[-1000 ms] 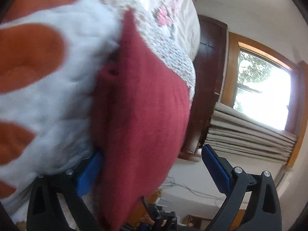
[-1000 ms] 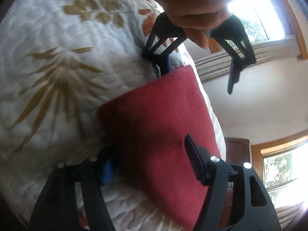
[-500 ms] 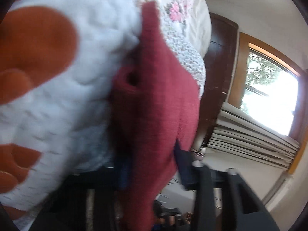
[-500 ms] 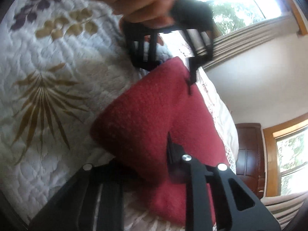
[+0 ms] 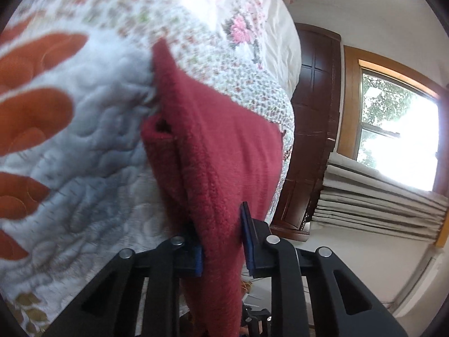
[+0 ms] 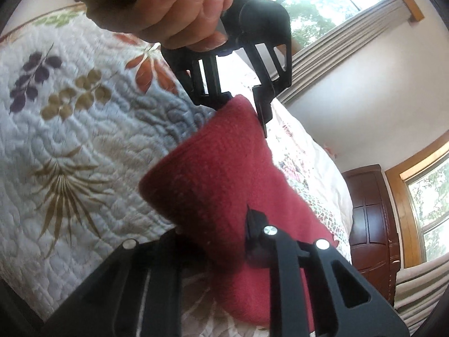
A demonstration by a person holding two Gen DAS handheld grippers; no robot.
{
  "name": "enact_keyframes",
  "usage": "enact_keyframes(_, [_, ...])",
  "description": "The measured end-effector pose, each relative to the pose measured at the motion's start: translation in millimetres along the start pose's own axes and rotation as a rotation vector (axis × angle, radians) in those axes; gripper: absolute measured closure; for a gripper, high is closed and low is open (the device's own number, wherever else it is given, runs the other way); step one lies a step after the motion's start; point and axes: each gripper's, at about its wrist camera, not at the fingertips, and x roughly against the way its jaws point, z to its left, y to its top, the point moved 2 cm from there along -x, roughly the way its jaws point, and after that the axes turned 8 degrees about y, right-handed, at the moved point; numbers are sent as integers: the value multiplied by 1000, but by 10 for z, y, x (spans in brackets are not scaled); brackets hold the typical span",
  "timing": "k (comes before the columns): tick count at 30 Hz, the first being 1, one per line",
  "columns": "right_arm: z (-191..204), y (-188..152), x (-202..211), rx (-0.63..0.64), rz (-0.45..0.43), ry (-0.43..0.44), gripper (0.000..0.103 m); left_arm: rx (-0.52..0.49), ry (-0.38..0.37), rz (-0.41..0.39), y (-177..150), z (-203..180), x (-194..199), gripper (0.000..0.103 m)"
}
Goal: Fold small clothes
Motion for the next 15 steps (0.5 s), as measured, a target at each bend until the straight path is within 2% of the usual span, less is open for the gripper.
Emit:
enact_keyframes(8, [-418,-1,154,-116,-68,-6,87,-93,69,-16,-23,-714,11,83])
enact_keyframes(15, [-976,-228,287,-249,-123,-2,87,-161,114,-24,-9,-1365,-191,83])
